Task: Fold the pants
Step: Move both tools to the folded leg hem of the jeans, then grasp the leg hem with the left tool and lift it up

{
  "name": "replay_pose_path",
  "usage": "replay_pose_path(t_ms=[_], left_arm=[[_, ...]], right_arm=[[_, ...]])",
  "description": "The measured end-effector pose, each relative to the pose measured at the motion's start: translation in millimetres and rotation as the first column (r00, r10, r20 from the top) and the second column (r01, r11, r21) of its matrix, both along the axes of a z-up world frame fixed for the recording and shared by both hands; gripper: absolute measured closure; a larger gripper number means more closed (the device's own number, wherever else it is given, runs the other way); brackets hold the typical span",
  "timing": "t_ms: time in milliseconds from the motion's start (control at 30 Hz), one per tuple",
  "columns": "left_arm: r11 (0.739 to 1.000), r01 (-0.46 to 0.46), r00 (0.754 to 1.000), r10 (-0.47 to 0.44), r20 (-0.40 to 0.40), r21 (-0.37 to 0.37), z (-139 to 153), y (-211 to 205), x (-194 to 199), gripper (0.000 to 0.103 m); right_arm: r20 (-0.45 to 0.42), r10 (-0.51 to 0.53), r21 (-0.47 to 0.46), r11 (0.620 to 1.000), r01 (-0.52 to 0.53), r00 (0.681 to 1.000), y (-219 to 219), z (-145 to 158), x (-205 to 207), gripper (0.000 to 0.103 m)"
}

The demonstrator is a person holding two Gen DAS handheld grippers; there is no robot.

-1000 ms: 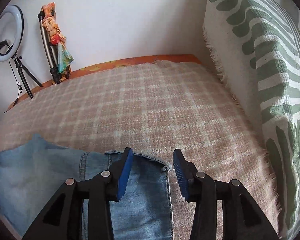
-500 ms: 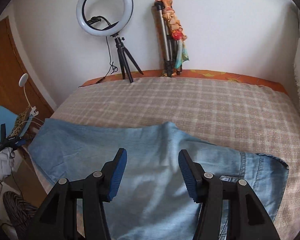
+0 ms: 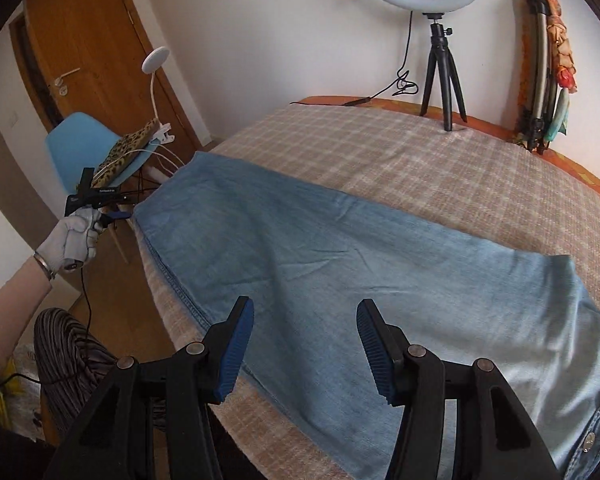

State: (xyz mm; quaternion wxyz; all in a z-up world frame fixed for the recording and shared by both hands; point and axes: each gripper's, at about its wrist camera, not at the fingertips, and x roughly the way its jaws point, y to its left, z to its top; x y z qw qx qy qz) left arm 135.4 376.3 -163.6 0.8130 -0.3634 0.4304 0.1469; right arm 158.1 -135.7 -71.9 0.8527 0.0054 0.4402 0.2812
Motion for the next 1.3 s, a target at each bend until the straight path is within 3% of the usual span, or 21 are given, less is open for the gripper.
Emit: replay_pose_path(t_ms=[200, 333, 433, 667, 733, 800, 867, 1033, 1300], left_arm=[[0.999, -0.017, 1.000, 0.017, 0.013, 0.049, 0.5, -9.0, 4.1, 0.057], [0.991, 0.004, 1.000, -0.003, -0.005, 0.136, 2.1, -19.4, 12.1, 0.075], [0.988, 0.016, 1.000, -0.015, -0.006, 0.155, -1.2, -24.3, 15.3, 0.083], [0.979, 0.030, 0.999, -0.034, 0.015, 0.200, 3.9, -28.7, 14.3, 0.086], [0.979, 0.027, 0.999, -0.033, 0.025, 0.202, 5.3, -28.5, 12.6, 0.087], [0.976, 0.020, 0.999, -0.029, 0.036, 0.218, 9.8, -29.6, 10.4, 0.087], [0.974, 0.011, 0.998, -0.024, 0.055, 0.225, 14.8, -27.7, 7.6, 0.087], [0.969, -0.008, 0.998, -0.009, 0.065, 0.247, 18.6, -23.0, 2.7, 0.088], [0.972, 0.004, 1.000, -0.006, 0.007, 0.236, 1.2, -17.2, 3.6, 0.087]], right_arm=[[-0.057, 0.135, -0.047, 0.989, -0.137, 0.989, 44.7, -34.6, -5.6, 0.050], [-0.065, 0.229, -0.095, 0.967, -0.235, 0.971, 67.4, -47.8, -17.3, 0.051], [-0.065, 0.256, -0.151, 0.953, -0.263, 0.964, 84.5, -58.6, -18.0, 0.056], [-0.013, 0.328, -0.260, 0.911, -0.320, 0.945, 116.8, -65.1, -22.5, 0.068], [0.003, 0.335, -0.283, 0.904, -0.321, 0.942, 123.8, -66.9, -25.1, 0.075], [0.014, 0.337, -0.294, 0.901, -0.319, 0.941, 126.9, -66.4, -25.1, 0.092], [0.020, 0.332, -0.288, 0.905, -0.313, 0.943, 127.1, -63.6, -20.9, 0.099], [0.019, 0.332, -0.167, 0.931, -0.325, 0.943, 119.2, -45.4, -19.0, 0.101], [-0.027, 0.381, -0.230, 0.897, -0.377, 0.924, 135.2, -66.1, -24.1, 0.102]])
